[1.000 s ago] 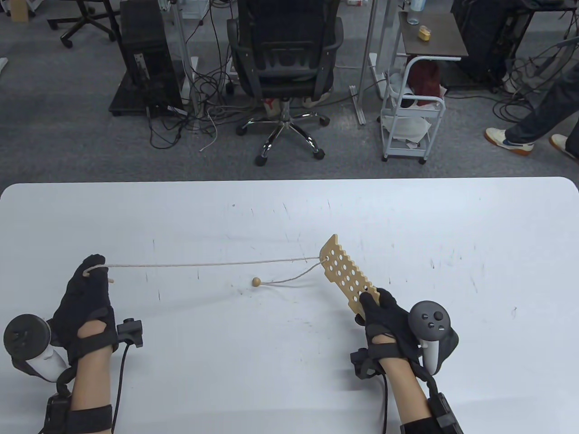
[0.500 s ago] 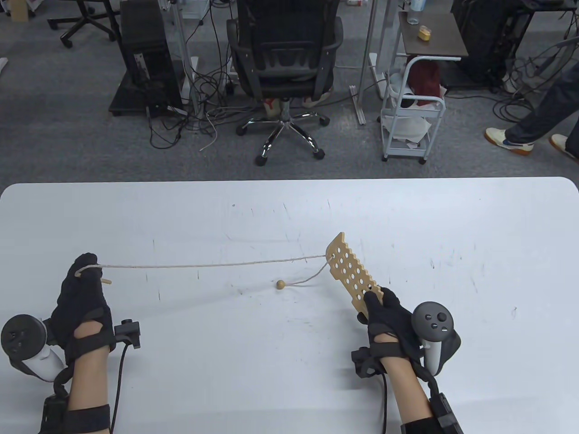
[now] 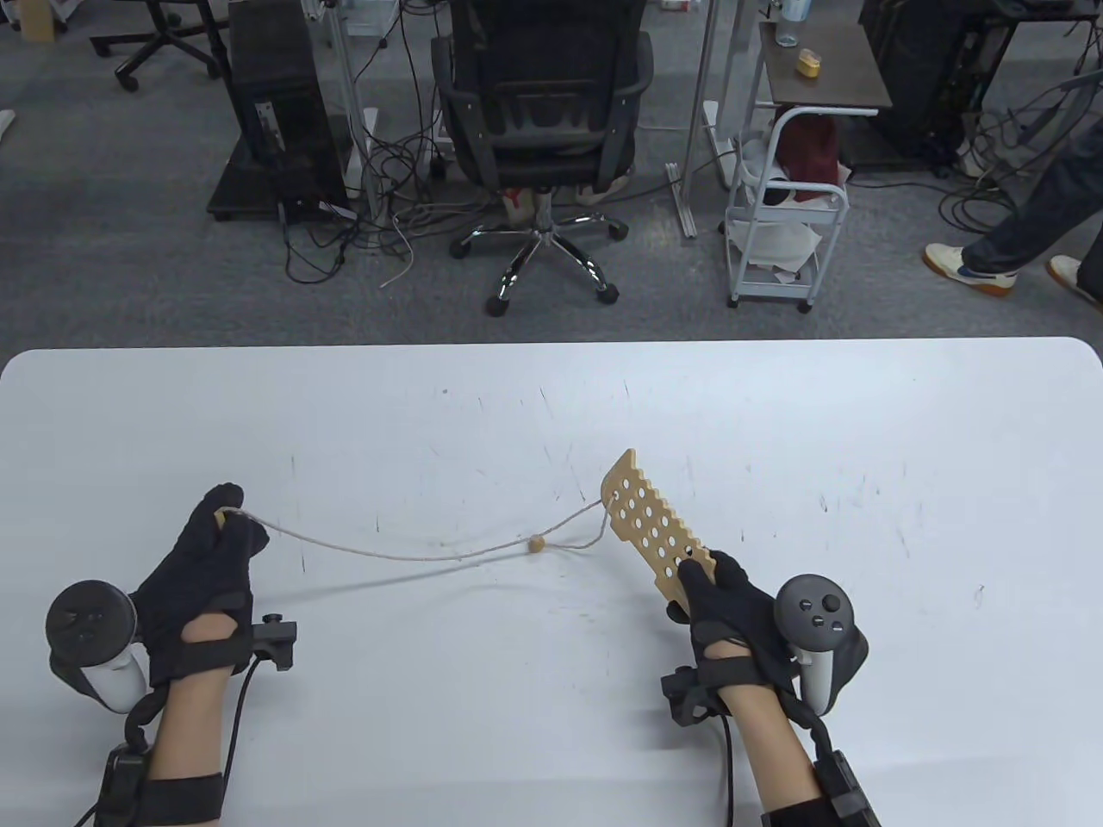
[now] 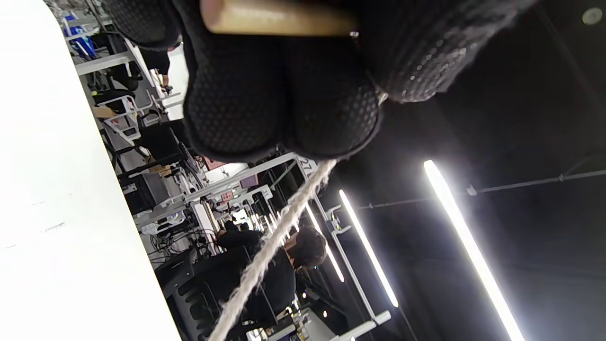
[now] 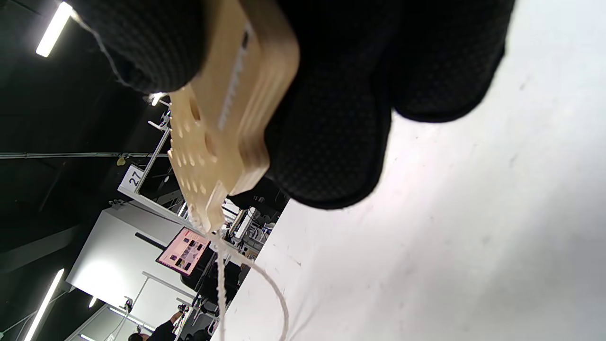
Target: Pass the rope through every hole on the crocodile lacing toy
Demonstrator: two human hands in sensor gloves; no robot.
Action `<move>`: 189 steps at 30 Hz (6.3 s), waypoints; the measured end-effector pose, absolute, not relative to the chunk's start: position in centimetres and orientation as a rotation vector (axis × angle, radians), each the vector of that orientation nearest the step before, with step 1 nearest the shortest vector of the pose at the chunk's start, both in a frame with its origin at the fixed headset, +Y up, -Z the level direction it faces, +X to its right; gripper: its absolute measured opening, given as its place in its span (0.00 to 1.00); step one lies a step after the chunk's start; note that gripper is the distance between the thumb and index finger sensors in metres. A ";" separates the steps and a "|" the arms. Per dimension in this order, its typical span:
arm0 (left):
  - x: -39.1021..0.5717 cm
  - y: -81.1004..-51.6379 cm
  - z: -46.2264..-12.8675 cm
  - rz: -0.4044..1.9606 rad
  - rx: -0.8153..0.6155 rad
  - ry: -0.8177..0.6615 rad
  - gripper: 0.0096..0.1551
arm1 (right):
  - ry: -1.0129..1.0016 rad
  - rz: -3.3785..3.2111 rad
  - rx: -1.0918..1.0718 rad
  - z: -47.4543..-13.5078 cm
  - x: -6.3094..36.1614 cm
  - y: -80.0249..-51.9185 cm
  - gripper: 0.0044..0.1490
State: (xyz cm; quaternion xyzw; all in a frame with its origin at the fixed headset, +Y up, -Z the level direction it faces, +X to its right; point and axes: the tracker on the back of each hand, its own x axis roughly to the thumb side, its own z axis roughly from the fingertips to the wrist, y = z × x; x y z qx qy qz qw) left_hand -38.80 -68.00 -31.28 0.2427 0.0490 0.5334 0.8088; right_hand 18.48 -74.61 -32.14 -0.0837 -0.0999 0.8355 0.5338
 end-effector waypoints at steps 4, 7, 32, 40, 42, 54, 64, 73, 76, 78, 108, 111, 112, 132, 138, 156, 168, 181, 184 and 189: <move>-37.7 -68.4 -31.7 1.139 0.465 0.060 0.31 | -0.228 2.002 -0.159 -32.1 17.8 -74.5 0.29; -36.7 -68.6 -31.9 1.109 0.427 0.033 0.32 | -0.213 2.018 -0.129 -32.1 17.4 -74.5 0.29; -32.2 -69.3 -32.4 0.902 0.247 -0.112 0.25 | -0.176 2.062 0.041 -31.3 14.6 -74.0 0.29; -32.0 -69.5 -32.5 0.902 0.247 -0.115 0.24 | -0.173 2.068 0.076 -31.0 14.1 -73.8 0.29; -32.1 -69.6 -32.7 0.925 0.231 -0.109 0.24 | -0.175 2.076 0.081 -31.0 14.0 -73.8 0.29; -31.8 -70.5 -33.3 0.927 0.156 -0.101 0.24 | -0.174 2.082 0.085 -30.9 13.8 -73.8 0.29; -31.8 -70.9 -33.3 0.973 0.132 -0.120 0.27 | -0.153 2.040 0.114 -30.8 13.6 -73.8 0.29; -31.3 -71.2 -33.2 1.034 0.102 -0.114 0.25 | -0.110 2.006 0.179 -30.7 12.8 -73.8 0.29; -31.1 -71.4 -33.3 1.052 0.076 -0.119 0.25 | -0.092 1.992 0.206 -30.7 12.7 -73.8 0.29; -30.9 -71.5 -33.3 1.055 0.067 -0.120 0.25 | -0.081 1.981 0.224 -30.6 12.5 -73.8 0.29; -28.8 -73.7 -34.0 1.366 -0.212 -0.241 0.23 | 0.090 1.861 0.511 -30.4 10.0 -74.0 0.29; -28.4 -73.8 -34.0 1.385 -0.250 -0.276 0.24 | 0.106 1.857 0.529 -30.3 9.8 -74.0 0.29; -28.2 -73.8 -34.0 1.390 -0.270 -0.290 0.24 | 0.116 1.855 0.539 -30.3 9.7 -74.0 0.29; -27.9 -73.5 -33.9 1.373 -0.233 -0.342 0.23 | 0.132 1.844 0.553 -30.2 9.6 -73.8 0.30; -27.4 -73.5 -33.7 1.407 -0.268 -0.374 0.24 | 0.130 1.867 0.564 -30.2 9.5 -73.9 0.30; -25.3 -74.0 -32.8 1.697 -0.487 -0.493 0.32 | 0.109 1.886 0.539 -30.1 9.5 -74.0 0.30; -24.8 -73.8 -32.4 1.761 -0.530 -0.531 0.36 | 0.002 1.904 0.552 -29.8 9.6 -73.4 0.28; -25.1 -73.6 -32.4 1.721 -0.494 -0.519 0.36 | -0.020 1.907 0.547 -29.8 9.7 -73.2 0.27; -25.1 -73.6 -32.4 1.722 -0.495 -0.519 0.35 | -0.021 1.910 0.549 -29.7 9.7 -73.2 0.27; -25.2 -73.6 -32.5 1.714 -0.485 -0.516 0.35 | -0.022 1.908 0.546 -29.7 9.7 -73.2 0.28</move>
